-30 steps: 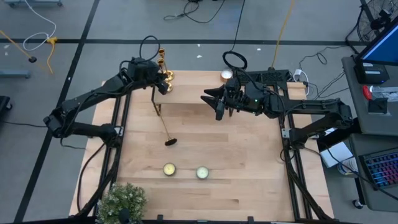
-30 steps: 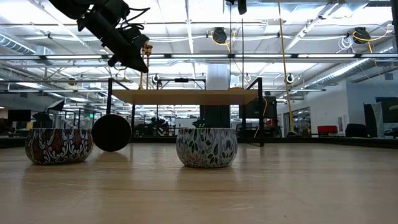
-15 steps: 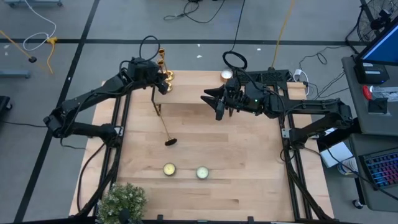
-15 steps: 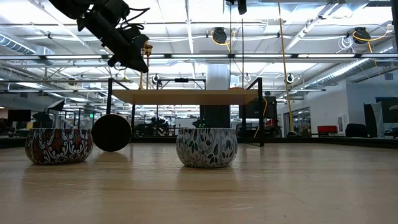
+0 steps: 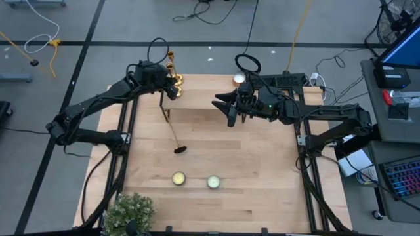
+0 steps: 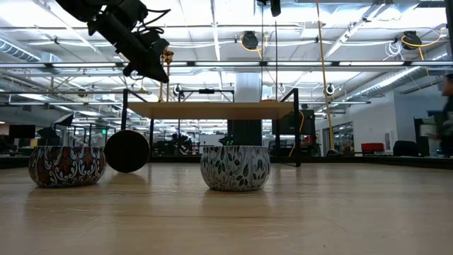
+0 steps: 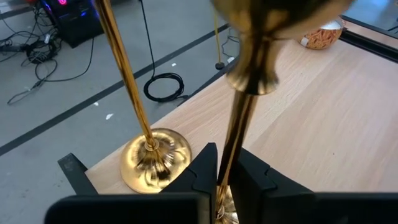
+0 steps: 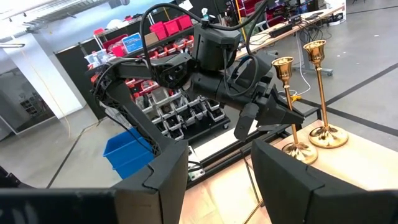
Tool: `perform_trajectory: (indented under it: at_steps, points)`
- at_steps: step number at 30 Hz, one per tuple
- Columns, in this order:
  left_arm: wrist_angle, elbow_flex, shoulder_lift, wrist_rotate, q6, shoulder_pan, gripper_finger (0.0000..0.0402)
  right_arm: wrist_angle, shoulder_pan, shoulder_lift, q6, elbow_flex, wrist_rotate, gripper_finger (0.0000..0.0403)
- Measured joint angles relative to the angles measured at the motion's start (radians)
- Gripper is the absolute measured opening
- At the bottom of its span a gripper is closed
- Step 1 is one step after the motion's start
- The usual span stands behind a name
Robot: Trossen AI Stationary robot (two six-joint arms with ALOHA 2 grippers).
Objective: Pick & Place candle stick holders
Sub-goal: Put the right gold candle holder on the shelf aligned with the other gold candle holder
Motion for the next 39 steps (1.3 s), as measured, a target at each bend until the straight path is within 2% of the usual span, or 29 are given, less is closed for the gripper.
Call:
perform_trajectory:
  at_steps: [4, 13, 27, 39]
  points:
    - [0.0, 0.0, 0.0, 0.0, 0.0, 0.0, 0.0043, 0.0, 0.0, 0.0, 0.0, 0.0, 0.0, 0.0171]
    - [0.0, 0.0, 0.0, 0.0, 0.004, 0.001, 0.0027, 0.0, 0.0, 0.0, 0.0, 0.0, 0.0, 0.0171]
    - [-0.025, 0.0, 0.0, -0.004, 0.01, 0.001, 0.008, 0.0, 0.0, 0.0, 0.0, 0.0, 0.0, 0.0171]
    - [-0.036, 0.0, -0.002, -0.023, 0.009, 0.0, 0.0088, 0.0, 0.0, 0.0, 0.0, 0.0, 0.0, 0.0171]
